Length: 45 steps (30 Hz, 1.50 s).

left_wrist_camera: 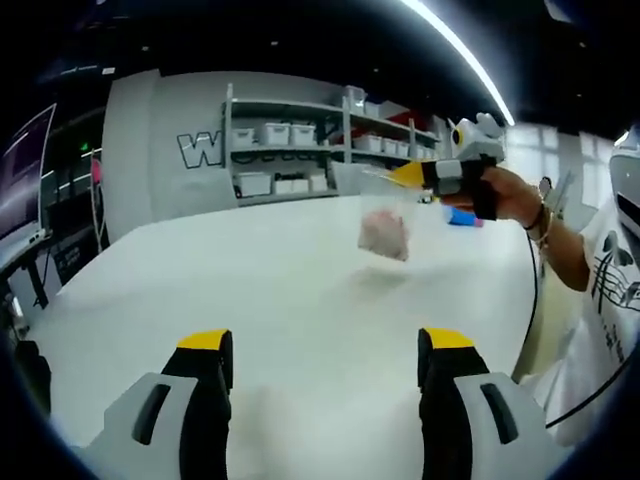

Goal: Open the resealable bag by pulling the two sides of the seal apart until the entire bag opening is separated and visibly accessible.

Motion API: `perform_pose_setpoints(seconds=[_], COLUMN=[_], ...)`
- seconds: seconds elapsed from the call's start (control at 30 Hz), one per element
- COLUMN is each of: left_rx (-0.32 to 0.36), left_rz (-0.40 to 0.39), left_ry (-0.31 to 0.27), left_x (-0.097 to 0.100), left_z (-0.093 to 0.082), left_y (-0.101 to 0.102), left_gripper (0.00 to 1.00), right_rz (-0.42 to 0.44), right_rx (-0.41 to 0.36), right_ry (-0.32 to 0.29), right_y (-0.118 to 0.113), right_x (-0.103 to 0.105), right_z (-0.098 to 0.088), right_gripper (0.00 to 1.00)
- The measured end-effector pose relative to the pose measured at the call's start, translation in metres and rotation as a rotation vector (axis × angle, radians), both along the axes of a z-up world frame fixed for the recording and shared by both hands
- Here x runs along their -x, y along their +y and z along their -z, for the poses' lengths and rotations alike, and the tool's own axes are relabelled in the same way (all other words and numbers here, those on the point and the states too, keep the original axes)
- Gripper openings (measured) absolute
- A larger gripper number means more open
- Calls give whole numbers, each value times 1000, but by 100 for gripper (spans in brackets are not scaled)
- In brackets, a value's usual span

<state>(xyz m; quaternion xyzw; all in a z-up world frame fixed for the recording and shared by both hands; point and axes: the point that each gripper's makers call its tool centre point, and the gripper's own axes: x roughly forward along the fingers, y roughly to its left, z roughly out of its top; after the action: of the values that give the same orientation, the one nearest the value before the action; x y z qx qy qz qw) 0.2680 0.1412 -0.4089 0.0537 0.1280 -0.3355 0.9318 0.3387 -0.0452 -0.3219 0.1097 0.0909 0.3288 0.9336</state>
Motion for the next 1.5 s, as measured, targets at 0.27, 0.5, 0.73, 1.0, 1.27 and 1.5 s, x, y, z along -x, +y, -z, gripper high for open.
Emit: perform_pose_setpoints(seconds=[0.27, 0.5, 0.73, 1.0, 1.27, 1.5], left_rx=[-2, -10, -6, -9, -14, -17], left_rz=[4, 9, 0, 9, 10, 11], left_ry=[-1, 2, -7, -6, -6, -10], left_x=[0, 0, -1, -1, -2, -3], left_z=[0, 2, 0, 0, 0, 0], left_y=[1, 1, 5, 3, 4, 4], left_gripper=[75, 74, 74, 73, 73, 73], right_rz=[11, 14, 16, 13, 18, 24], right_rx=[1, 13, 27, 58, 62, 74], right_ry=[23, 31, 25, 21, 29, 23], right_y=[-2, 0, 1, 3, 2, 4], right_x=[-9, -16, -21, -31, -45, -57], right_z=[5, 9, 5, 3, 5, 2], right_gripper=[0, 0, 0, 0, 0, 0])
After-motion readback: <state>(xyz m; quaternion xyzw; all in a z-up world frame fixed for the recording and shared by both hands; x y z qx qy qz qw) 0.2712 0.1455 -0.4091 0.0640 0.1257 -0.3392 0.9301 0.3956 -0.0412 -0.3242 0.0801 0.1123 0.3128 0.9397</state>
